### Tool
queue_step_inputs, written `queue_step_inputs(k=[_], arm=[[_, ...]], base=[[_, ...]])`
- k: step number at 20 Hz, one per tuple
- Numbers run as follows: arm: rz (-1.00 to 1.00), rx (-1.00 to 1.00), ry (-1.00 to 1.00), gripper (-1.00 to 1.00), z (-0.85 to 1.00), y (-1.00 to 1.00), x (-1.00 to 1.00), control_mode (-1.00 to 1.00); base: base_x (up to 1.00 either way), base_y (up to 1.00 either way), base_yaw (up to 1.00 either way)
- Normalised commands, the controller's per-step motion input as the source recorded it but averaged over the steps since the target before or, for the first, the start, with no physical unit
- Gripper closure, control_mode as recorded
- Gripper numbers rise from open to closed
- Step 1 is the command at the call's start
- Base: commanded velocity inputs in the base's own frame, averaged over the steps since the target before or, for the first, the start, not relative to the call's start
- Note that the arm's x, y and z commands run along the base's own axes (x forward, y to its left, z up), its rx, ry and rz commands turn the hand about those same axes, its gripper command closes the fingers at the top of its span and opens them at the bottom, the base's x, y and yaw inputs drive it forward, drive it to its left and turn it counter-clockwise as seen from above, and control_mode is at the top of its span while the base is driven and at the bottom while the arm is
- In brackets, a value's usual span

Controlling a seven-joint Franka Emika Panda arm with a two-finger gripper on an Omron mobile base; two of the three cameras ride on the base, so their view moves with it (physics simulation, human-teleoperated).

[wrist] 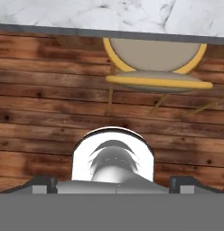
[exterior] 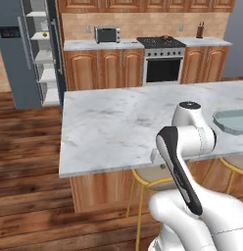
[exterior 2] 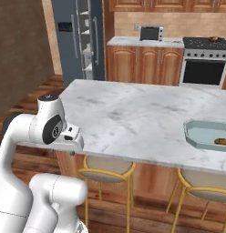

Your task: Place the cold items (potato and lemon) from the fridge in one tupperware on the dining counter. Place the warm items (hot dog and kebab skewer) in the stove area in another tupperware.

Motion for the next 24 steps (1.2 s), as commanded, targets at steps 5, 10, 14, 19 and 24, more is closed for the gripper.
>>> queue_step_inputs(k=[5, 10, 14, 19, 24], arm=[[0.00, 0.00, 0.00, -1.00, 0.00, 0.00, 0.00, 1.00], [0.00, 0.00, 0.00, -1.00, 0.00, 0.00, 0.00, 1.00], [0.00, 0.00, 0.00, -1.00, 0.00, 0.00, 0.00, 1.00], [0.00, 0.00, 0.00, -1.00, 0.00, 0.00, 0.00, 1.00], [0.00, 0.00, 0.00, -1.00, 0.00, 0.00, 0.00, 1.00]], base=[[0.00, 1.00, 0.00], [0.07, 1.00, 0.01], [0.14, 1.00, 0.01], [0.14, 1.00, 0.00], [0.34, 1.00, -0.01]])
